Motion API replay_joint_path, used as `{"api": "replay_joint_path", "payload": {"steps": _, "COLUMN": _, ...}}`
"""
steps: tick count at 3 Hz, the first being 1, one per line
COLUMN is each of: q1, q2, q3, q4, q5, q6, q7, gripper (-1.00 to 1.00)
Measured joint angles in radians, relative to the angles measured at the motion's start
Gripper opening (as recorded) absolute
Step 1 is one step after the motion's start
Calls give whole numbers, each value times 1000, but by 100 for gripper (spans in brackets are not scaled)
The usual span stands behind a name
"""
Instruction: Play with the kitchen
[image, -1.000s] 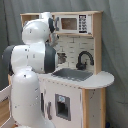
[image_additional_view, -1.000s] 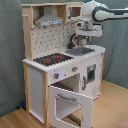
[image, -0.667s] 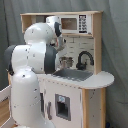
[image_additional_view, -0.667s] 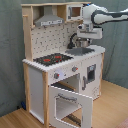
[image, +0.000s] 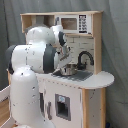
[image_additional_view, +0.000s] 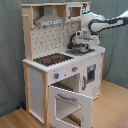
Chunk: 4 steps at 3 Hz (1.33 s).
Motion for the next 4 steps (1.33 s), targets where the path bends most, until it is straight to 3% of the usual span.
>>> {"api": "replay_joint_path", "payload": {"steps": 1, "q1": 0, "q2": -61, "q3": -29, "q4": 0, "q5": 1, "q6": 71, "q7": -24, "gripper": -100}}
{"api": "replay_joint_path", "payload": {"steps": 2, "q1": 0, "q2": -93, "q3": -34, "q4": -3, "q5": 10, "q6": 77, "q7": -28, "gripper": -100}}
{"api": "replay_joint_path", "payload": {"steps": 3, "q1": 0, "q2": -93, "q3": -33, "q4": -3, "q5": 10, "q6": 77, "q7": -28, "gripper": 100}}
{"api": "replay_joint_path", "payload": {"steps": 4, "q1": 3, "q2": -21, "q3": 57, "q4": 8, "q5": 11, "q6": 106, "q7": -19, "gripper": 100}}
